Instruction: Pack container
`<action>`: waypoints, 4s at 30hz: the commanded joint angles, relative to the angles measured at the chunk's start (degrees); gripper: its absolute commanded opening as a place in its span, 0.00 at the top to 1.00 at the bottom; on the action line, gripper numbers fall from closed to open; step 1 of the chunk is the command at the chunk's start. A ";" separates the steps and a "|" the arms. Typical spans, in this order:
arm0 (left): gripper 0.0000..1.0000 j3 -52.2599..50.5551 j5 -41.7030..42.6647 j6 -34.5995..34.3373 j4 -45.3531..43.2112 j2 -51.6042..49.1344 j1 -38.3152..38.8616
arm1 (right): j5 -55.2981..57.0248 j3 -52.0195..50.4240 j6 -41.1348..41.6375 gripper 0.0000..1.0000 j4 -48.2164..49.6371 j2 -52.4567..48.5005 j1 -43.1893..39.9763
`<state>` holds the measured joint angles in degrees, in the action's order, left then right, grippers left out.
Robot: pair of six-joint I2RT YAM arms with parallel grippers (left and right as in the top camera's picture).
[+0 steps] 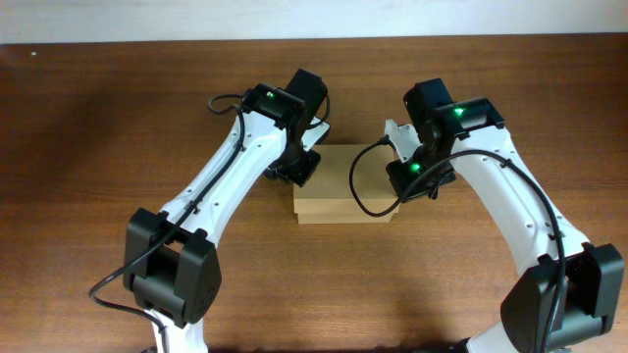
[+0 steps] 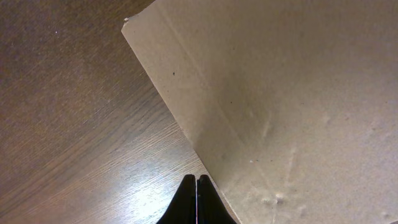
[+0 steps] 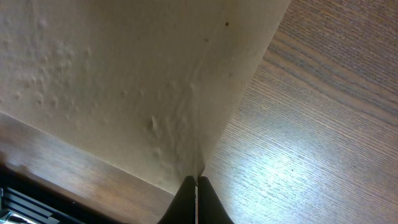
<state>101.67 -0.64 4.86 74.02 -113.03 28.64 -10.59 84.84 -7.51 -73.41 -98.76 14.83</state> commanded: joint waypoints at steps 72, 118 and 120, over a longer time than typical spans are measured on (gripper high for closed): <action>0.52 -1.01 -15.26 -1.64 -9.33 16.26 -28.04 | 0.50 9.97 5.66 0.14 4.42 6.56 -27.26; 0.00 -1.11 -11.58 -1.62 -9.31 16.20 -35.34 | -2.93 2.36 0.92 0.00 30.97 15.43 -25.90; 0.00 -1.11 -11.58 -1.64 -9.31 16.20 -35.34 | -2.89 -5.05 0.90 0.01 38.73 22.56 -22.16</action>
<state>99.88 -12.45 3.20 64.71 -97.38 -6.42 -12.23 83.46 -6.42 -36.23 -80.71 -9.50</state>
